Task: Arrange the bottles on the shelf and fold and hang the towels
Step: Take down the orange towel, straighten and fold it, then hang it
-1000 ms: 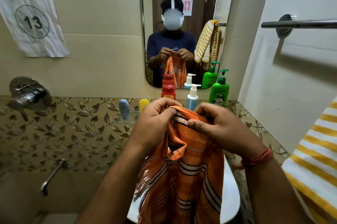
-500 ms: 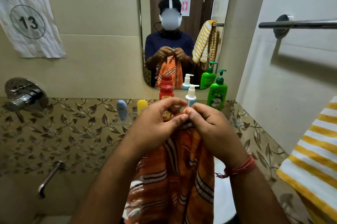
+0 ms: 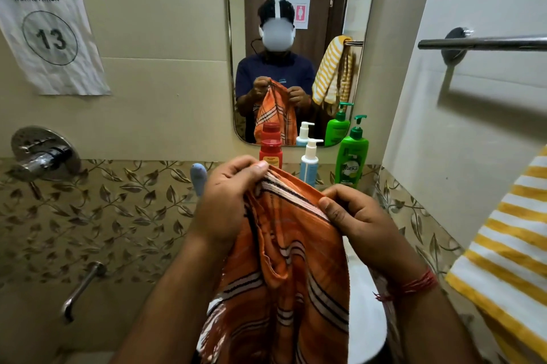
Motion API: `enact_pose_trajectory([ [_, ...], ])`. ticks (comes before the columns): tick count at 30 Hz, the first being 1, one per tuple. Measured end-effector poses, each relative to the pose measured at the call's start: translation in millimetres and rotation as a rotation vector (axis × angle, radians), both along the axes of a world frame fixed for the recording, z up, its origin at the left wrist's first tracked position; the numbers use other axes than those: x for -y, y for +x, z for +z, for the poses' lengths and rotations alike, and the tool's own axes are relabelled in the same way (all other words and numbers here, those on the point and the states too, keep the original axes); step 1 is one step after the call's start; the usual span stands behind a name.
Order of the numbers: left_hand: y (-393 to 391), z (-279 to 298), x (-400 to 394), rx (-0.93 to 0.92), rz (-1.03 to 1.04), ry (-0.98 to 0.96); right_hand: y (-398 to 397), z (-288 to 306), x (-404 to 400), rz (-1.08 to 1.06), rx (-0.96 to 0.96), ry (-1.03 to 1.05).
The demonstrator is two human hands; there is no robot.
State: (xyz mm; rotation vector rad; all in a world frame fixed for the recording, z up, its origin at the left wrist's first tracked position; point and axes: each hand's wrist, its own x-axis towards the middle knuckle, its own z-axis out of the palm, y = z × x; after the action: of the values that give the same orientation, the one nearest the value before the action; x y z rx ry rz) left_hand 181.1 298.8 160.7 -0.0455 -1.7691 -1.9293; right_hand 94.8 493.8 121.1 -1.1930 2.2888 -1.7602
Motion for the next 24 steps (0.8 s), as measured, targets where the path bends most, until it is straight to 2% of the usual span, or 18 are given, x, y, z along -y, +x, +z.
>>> enact_pose_trajectory([
  [2,-0.3,3.2,3.9,-0.058,0.085,0.175,-4.5,-2.6,-7.6,-0.059,-0.085,0.095],
  [5,1.7,6.4,4.6,-0.134,0.136,0.284,-5.4,-6.9,-8.7,-0.063,-0.153,0.275],
  [7,1.3,7.5,4.9,-0.157,0.170,0.334,-2.7,-11.6,-4.3,-0.056,-0.124,0.329],
  [10,-1.7,6.8,13.6,-0.183,0.269,0.443,-2.4,-19.0,-3.6,-0.088,-0.007,0.303],
  [13,-1.2,5.7,18.1,-0.189,0.316,0.461,-7.9,-27.3,-6.6,-0.090,-0.010,0.368],
  [15,-0.1,3.7,19.1,-0.133,0.347,0.344,-10.1,-32.7,-5.2,-0.087,0.006,0.379],
  [20,2.1,-4.0,22.4,0.084,0.375,-0.353,-2.7,-19.2,8.3,-0.022,0.071,0.074],
  [22,3.1,-5.4,18.2,0.098,0.269,-0.549,1.1,-3.8,16.6,0.021,0.010,0.036],
  [24,2.5,-5.4,9.6,0.080,0.049,-0.618,5.2,12.3,26.1,0.051,-0.052,0.040],
])
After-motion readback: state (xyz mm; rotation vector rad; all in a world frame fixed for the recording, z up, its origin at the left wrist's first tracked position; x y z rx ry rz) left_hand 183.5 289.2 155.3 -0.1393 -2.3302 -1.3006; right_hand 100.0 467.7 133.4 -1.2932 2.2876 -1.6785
